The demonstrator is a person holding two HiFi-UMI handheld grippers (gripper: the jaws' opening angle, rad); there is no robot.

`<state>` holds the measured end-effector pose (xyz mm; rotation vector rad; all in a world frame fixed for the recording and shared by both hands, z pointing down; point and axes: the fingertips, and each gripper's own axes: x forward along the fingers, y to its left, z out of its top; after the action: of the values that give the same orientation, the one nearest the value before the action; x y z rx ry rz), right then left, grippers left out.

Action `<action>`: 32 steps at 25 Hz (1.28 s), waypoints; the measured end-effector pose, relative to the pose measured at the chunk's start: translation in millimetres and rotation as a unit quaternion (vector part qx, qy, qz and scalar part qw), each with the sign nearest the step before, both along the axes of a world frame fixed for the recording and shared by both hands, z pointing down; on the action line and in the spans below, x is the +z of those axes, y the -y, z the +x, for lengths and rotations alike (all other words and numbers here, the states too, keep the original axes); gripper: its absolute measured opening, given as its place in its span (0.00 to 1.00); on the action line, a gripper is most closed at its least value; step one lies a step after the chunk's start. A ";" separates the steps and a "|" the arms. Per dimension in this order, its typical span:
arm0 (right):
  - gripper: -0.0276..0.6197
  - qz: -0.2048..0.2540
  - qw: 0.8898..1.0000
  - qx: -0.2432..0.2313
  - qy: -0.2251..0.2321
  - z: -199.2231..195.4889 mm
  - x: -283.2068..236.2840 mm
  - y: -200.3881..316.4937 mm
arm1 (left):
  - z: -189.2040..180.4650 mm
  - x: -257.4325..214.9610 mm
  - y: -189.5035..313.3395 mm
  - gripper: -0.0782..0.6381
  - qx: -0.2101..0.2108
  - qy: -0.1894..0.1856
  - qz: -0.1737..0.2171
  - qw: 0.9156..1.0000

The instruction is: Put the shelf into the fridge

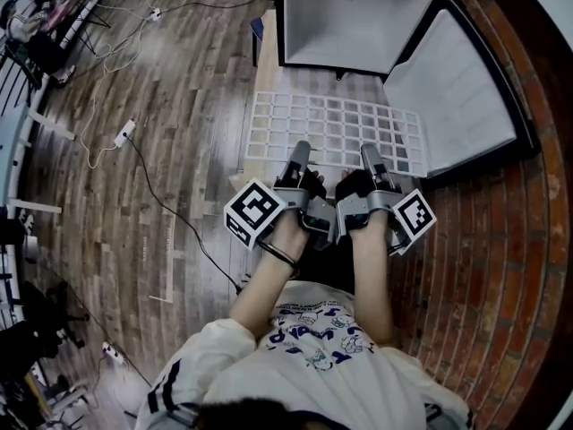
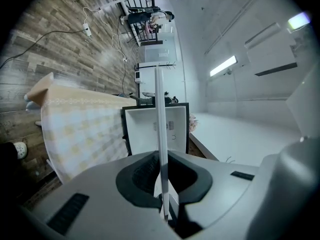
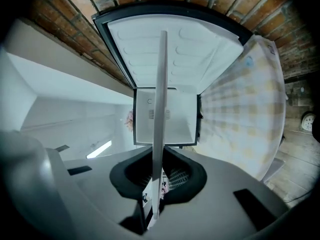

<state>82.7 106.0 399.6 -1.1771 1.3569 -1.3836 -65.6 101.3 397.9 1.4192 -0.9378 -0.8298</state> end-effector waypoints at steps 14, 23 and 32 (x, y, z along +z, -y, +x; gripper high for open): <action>0.12 -0.017 0.999 -0.050 0.002 47.5 -2.5 162.5 | 48.2 -2.0 147.2 0.16 -0.047 0.000 -0.018 0.999; 0.12 -0.028 0.998 -0.059 0.008 42.7 6.7 189.2 | 44.1 5.7 170.6 0.16 -0.054 0.004 -0.028 0.998; 0.12 -0.020 0.999 -0.046 0.006 46.6 5.7 186.8 | 47.7 5.7 172.3 0.16 -0.040 0.004 -0.023 0.999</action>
<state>129.3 -80.8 405.3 -1.1434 1.3957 -1.4873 -17.9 -71.0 403.6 1.3535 -1.0182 -0.8572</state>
